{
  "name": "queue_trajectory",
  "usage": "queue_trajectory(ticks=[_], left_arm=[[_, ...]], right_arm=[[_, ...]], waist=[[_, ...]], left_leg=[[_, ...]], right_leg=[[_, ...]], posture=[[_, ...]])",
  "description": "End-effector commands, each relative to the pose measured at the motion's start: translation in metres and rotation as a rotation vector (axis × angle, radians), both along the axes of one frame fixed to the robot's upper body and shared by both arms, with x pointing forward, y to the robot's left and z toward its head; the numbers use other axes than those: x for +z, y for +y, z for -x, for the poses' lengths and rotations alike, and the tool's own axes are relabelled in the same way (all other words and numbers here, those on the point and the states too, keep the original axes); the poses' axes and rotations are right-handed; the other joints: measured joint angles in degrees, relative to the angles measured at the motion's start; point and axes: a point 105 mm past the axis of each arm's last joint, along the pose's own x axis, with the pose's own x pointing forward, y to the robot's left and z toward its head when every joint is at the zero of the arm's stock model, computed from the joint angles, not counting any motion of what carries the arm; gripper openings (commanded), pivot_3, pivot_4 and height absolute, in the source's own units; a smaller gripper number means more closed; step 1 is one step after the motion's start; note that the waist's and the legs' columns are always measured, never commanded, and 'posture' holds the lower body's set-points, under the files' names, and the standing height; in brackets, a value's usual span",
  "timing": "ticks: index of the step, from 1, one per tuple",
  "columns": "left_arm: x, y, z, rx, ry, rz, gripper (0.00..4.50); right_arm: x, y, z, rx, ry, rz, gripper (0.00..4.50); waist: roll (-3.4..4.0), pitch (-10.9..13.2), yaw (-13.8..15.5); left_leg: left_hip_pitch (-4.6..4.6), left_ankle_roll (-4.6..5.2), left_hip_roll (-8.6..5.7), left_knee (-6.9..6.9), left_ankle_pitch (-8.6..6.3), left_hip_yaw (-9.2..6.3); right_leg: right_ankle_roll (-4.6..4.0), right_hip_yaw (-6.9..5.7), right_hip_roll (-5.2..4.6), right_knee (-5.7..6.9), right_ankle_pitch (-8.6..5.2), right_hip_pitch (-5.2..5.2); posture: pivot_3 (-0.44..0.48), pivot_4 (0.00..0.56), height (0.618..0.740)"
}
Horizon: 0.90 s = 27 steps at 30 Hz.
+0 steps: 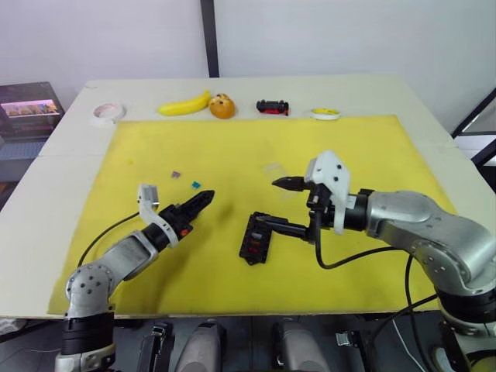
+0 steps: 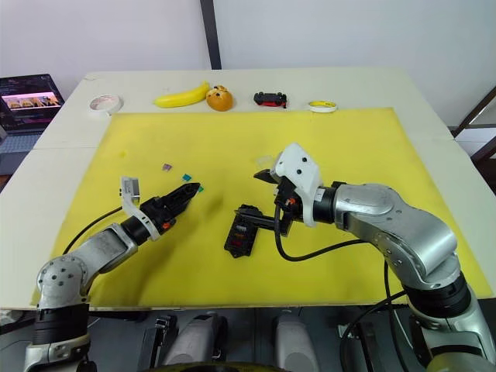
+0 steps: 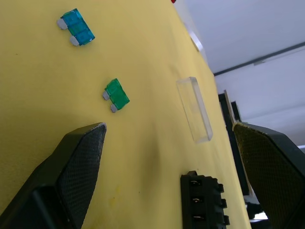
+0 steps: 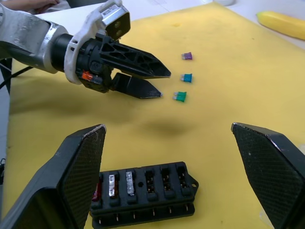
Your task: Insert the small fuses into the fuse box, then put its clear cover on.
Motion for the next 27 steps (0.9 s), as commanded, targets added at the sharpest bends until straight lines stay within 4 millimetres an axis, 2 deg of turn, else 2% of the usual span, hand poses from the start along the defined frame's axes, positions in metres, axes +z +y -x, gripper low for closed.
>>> queue_trajectory(ticks=[1,12,27], left_arm=[[0.006,0.003,-0.005,0.009,-0.015,0.003,4.5],[-0.005,0.003,-0.01,0.046,0.036,0.016,4.5],[-0.012,-0.013,-0.025,0.04,0.089,0.059,4.5]], right_arm=[[0.007,0.001,0.002,0.013,-0.041,-0.003,4.49],[0.004,-0.001,0.002,-0.002,-0.042,0.002,4.49],[0.006,-0.002,0.001,-0.016,-0.044,0.004,4.49]], waist=[[0.0,0.0,0.0],[0.0,0.0,0.01],[0.01,0.0,0.68]], left_leg=[[0.0,0.0,0.0,0.0,0.0,0.0],[-0.01,-0.01,0.0,0.0,0.01,-0.02],[-0.01,-0.06,-0.08,0.0,0.03,-0.08]], right_leg=[[0.0,0.0,0.0,0.0,0.0,0.0],[0.0,-0.01,0.01,0.0,0.0,0.0],[0.0,-0.06,-0.03,-0.02,0.0,0.06]], posture=[[0.0,0.15,0.74],[0.0,0.15,0.74],[0.0,0.15,0.74]])
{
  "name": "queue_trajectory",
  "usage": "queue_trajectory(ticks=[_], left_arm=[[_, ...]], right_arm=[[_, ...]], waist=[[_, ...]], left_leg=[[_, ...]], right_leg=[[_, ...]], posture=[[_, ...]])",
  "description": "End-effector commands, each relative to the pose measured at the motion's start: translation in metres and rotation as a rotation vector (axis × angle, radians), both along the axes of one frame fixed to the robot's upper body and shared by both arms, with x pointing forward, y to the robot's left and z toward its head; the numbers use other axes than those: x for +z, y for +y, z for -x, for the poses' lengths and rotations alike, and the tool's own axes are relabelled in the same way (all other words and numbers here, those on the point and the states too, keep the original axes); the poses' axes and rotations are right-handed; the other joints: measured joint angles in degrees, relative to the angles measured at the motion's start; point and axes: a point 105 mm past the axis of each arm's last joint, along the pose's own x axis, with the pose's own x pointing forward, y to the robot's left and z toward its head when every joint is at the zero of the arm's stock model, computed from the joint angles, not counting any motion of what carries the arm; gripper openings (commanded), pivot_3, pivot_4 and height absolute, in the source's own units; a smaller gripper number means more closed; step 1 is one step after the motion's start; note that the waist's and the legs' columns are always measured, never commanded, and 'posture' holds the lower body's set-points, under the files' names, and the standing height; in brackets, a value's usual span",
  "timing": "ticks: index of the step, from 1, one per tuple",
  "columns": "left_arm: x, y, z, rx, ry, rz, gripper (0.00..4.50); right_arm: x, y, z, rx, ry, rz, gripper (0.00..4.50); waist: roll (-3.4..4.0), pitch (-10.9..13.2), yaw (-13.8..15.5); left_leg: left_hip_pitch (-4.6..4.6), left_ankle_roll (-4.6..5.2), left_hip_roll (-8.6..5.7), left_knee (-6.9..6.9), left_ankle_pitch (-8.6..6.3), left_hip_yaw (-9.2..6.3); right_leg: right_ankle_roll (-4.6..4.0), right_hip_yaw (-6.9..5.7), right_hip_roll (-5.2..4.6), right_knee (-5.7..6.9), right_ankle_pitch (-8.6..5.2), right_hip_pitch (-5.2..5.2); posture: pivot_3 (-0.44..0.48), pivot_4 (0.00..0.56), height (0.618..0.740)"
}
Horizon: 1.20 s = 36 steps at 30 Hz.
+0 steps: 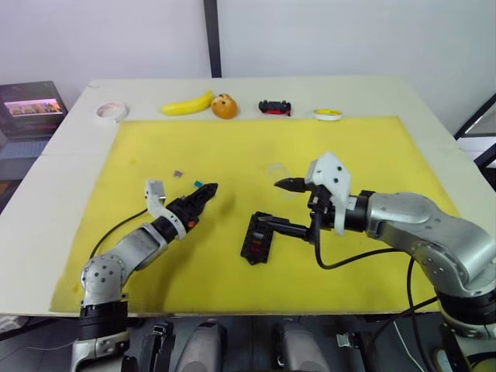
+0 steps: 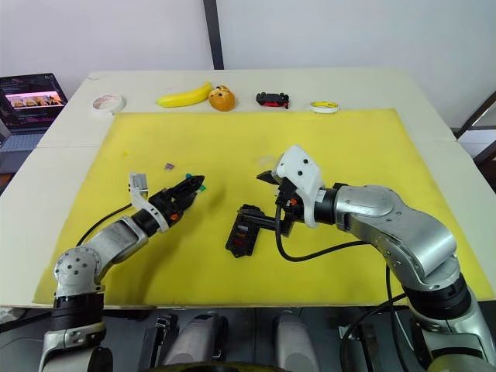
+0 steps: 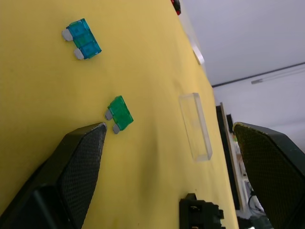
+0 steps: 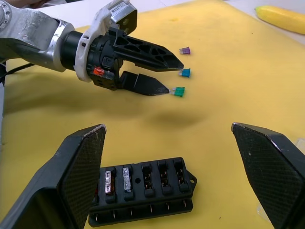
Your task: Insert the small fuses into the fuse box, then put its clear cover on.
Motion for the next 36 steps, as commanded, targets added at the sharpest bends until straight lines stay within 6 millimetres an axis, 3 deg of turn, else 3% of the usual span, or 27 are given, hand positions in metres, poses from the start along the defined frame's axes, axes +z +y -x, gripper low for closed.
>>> queue_trajectory(ticks=[1,13,36], left_arm=[[-0.008,-0.003,-0.006,0.008,0.044,-0.008,4.5],[-0.019,-0.016,-0.006,-0.06,0.105,-0.06,4.5],[-0.019,-0.02,-0.008,-0.056,0.1,-0.033,4.5]], right_arm=[[0.01,0.0,0.002,-0.001,-0.05,-0.005,4.49],[0.01,-0.001,0.001,-0.012,-0.052,-0.007,4.49],[0.009,-0.001,0.001,-0.009,-0.047,0.003,4.49]], waist=[[0.0,0.0,0.41],[0.01,-0.02,0.89],[0.02,-0.03,0.97]], left_leg=[[0.0,-0.02,0.0,0.0,0.01,-0.01],[0.01,-0.09,-0.05,0.0,0.05,-0.04],[0.01,-0.12,-0.09,0.0,0.07,-0.11]], right_leg=[[0.0,0.0,0.0,0.0,0.0,0.0],[0.0,-0.02,-0.02,-0.02,0.0,0.05],[0.01,-0.06,-0.05,-0.09,0.0,0.12]], posture=[[0.0,0.15,0.74],[0.0,0.15,0.74],[0.0,0.15,0.74]])
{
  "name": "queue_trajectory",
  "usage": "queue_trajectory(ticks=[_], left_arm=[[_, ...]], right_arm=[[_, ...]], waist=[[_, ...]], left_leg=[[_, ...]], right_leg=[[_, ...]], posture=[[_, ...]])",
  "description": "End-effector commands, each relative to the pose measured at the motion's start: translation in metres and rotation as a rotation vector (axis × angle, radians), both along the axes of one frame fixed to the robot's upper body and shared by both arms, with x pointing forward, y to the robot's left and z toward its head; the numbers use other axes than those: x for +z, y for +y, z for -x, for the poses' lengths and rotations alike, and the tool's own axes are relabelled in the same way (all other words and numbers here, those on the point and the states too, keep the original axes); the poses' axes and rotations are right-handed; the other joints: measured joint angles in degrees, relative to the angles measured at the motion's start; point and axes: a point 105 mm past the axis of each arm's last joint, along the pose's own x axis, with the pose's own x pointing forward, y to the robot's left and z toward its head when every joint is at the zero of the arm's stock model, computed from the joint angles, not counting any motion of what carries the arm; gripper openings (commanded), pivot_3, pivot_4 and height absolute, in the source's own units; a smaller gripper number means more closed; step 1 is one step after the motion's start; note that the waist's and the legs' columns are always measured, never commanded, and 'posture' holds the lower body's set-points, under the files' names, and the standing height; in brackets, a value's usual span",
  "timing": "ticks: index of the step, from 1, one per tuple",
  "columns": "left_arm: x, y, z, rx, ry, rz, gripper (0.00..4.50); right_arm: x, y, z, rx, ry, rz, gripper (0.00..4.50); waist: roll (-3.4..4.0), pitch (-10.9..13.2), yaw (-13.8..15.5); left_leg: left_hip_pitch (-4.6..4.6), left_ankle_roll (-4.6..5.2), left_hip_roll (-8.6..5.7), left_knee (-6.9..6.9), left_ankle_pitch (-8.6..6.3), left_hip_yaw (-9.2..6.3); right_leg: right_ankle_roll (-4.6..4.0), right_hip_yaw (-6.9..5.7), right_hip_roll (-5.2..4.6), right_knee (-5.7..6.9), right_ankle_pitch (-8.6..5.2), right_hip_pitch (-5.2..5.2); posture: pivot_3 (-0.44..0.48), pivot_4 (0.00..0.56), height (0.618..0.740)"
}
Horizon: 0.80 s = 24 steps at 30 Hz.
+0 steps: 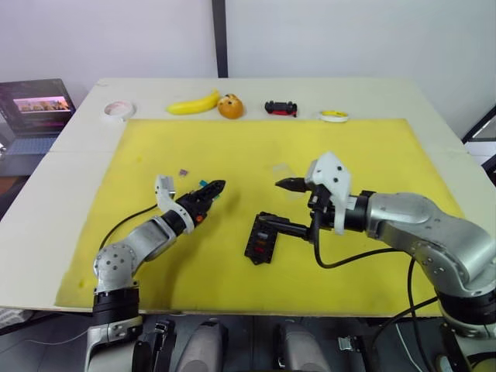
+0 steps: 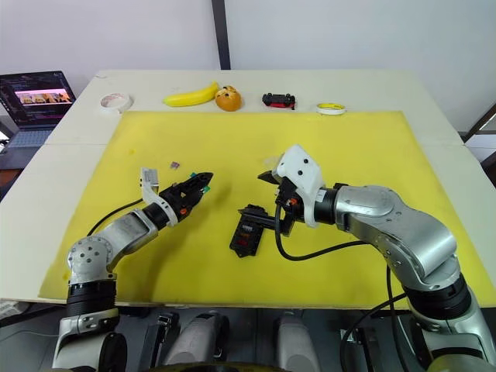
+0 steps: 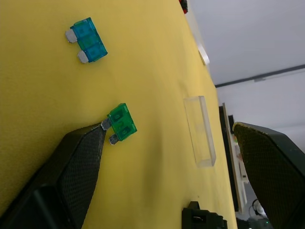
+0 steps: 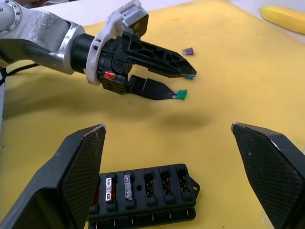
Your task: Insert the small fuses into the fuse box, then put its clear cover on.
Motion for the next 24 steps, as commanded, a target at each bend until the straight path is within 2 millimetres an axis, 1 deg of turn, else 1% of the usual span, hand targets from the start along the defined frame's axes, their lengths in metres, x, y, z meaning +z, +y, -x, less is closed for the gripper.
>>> queue_trajectory(ticks=[1,7,8,9,10,24], left_arm=[[-0.0155,-0.0058,0.0005,-0.017,0.063,-0.02,4.5],[-0.0159,-0.0063,0.0008,-0.017,0.065,-0.014,4.5],[-0.0159,-0.0065,0.0012,-0.019,0.065,-0.014,3.96],[-0.0159,-0.0067,0.0015,-0.021,0.065,-0.014,3.66],[-0.0166,-0.0069,0.0018,-0.024,0.068,-0.019,3.23],[-0.0184,-0.0058,0.0023,-0.01,0.075,-0.016,3.23]], right_arm=[[0.0105,0.0002,0.0029,0.009,-0.052,0.0,4.49],[0.0103,-0.001,0.0012,-0.002,-0.059,0.002,4.49],[0.0103,-0.0014,0.0009,-0.005,-0.059,0.002,4.5],[0.0102,-0.0016,0.0007,-0.006,-0.06,0.003,4.5],[0.0102,-0.0018,0.0007,-0.006,-0.06,0.003,4.5],[0.0087,-0.0032,0.0016,-0.009,-0.058,0.008,4.5]], waist=[[0.0,0.0,0.0],[0.0,0.0,0.01],[0.0,0.0,0.01],[0.0,0.0,-0.01],[0.0,0.0,-0.01],[0.0,0.0,-0.01]], left_leg=[[0.0,0.0,0.0,0.0,0.0,0.0],[0.0,0.0,0.0,0.0,0.0,-0.01],[0.0,0.0,0.0,0.0,0.0,-0.01],[0.0,0.01,0.0,0.0,0.0,-0.01],[-0.01,0.0,0.0,0.0,0.0,-0.01],[-0.1,-0.07,0.0,-0.01,0.04,-0.06]], right_leg=[[0.0,0.0,0.0,0.0,0.0,0.0],[0.0,-0.01,0.0,-0.01,0.0,0.01],[0.0,-0.01,0.0,-0.01,0.0,0.01],[0.0,-0.01,0.0,-0.01,0.0,0.01],[0.0,-0.01,0.0,-0.01,0.0,0.0],[0.01,-0.03,0.0,-0.08,0.0,-0.04]], posture=[[0.0,0.15,0.74],[0.0,0.15,0.74],[0.0,0.15,0.74],[0.0,0.15,0.74],[0.0,0.15,0.74],[0.0,0.15,0.74]])
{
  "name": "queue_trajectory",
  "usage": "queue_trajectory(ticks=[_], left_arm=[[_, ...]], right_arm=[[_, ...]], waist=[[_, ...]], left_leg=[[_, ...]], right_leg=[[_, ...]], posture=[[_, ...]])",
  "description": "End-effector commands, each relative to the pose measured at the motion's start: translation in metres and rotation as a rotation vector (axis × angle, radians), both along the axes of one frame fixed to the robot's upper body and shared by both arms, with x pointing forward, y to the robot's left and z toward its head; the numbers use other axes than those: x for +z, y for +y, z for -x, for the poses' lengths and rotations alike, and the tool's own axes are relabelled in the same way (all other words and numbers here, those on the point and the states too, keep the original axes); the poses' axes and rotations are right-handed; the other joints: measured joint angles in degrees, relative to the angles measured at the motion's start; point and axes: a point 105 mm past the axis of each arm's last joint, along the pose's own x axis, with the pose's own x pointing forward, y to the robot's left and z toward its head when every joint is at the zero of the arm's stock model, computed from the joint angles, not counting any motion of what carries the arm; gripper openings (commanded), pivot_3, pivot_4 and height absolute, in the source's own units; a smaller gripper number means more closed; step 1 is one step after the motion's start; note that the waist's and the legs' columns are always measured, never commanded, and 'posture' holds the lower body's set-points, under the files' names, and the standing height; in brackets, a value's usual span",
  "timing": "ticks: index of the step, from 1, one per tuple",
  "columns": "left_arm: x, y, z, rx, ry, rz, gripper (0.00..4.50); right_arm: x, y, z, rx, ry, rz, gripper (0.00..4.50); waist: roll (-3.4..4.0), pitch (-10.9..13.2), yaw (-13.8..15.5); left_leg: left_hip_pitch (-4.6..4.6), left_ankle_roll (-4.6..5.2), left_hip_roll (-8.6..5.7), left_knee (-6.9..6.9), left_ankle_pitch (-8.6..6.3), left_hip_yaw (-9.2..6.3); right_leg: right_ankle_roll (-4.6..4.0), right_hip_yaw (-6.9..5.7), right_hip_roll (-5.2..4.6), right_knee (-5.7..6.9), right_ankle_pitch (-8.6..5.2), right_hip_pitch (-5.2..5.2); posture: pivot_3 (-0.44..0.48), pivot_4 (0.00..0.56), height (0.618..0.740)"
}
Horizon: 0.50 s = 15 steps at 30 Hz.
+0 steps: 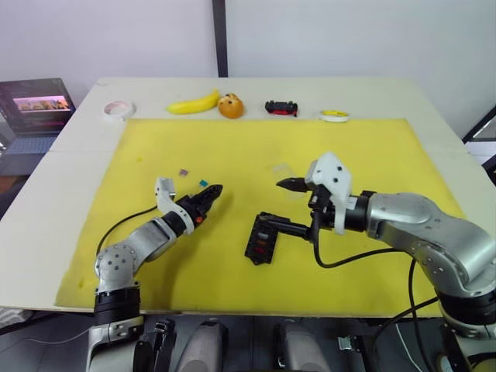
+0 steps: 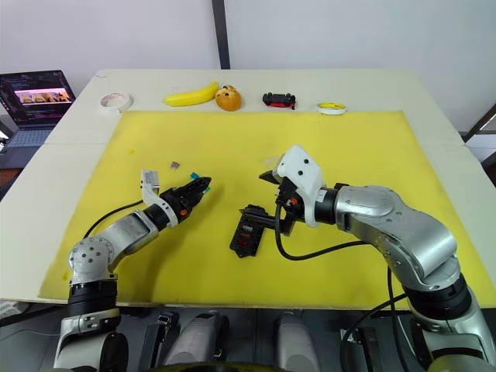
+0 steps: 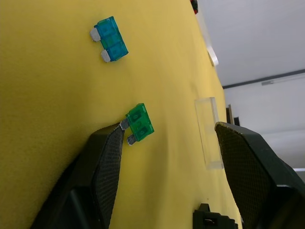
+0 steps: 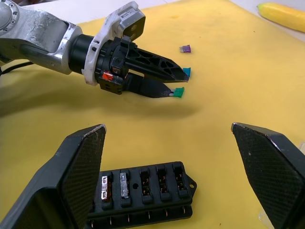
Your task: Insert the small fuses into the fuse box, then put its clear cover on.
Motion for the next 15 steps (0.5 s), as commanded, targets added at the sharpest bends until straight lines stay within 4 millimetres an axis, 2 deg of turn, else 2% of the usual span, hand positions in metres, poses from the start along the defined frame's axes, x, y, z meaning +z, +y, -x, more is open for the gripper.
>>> queue_trajectory(ticks=[1,5,6,7,15], left_arm=[[-0.0127,-0.0071,0.0036,-0.023,0.053,-0.01,3.23],[-0.0132,-0.0075,0.0038,-0.025,0.056,-0.009,3.23],[-0.0134,-0.0076,0.0039,-0.025,0.057,-0.009,2.63],[-0.0137,-0.0078,0.004,-0.026,0.059,-0.01,2.34],[-0.015,-0.0086,0.0044,-0.028,0.069,-0.011,2.34]], right_arm=[[0.0095,-0.0019,0.0026,0.001,-0.054,0.001,4.5],[0.0096,-0.0024,0.0024,-0.001,-0.054,0.002,4.5],[0.0097,-0.0025,0.0025,-0.001,-0.054,0.002,4.5],[0.0096,-0.0026,0.0025,-0.001,-0.053,0.003,4.5],[0.0098,-0.0038,0.0029,-0.004,-0.052,0.005,4.5]], waist=[[0.0,0.0,0.0],[0.0,0.0,0.0],[0.0,0.0,-0.01],[0.0,0.0,-0.02],[0.0,0.0,-0.01]], left_leg=[[0.0,0.0,0.0,0.0,0.0,0.0],[0.0,0.0,0.0,0.0,0.0,0.0],[0.0,0.0,0.0,0.0,0.0,-0.01],[0.0,0.0,0.0,0.0,0.0,-0.01],[-0.08,-0.03,0.0,0.0,0.02,-0.01]], right_leg=[[0.0,0.0,0.0,0.0,0.0,0.0],[0.0,0.0,0.0,0.0,0.0,0.0],[0.0,0.0,0.0,0.0,0.0,0.0],[0.0,0.0,0.0,0.0,0.0,0.0],[0.0,0.0,-0.01,-0.02,0.0,-0.06]], posture=[[0.0,0.15,0.74],[0.0,0.15,0.74],[0.0,0.15,0.74],[0.0,0.15,0.74],[0.0,0.15,0.74]])
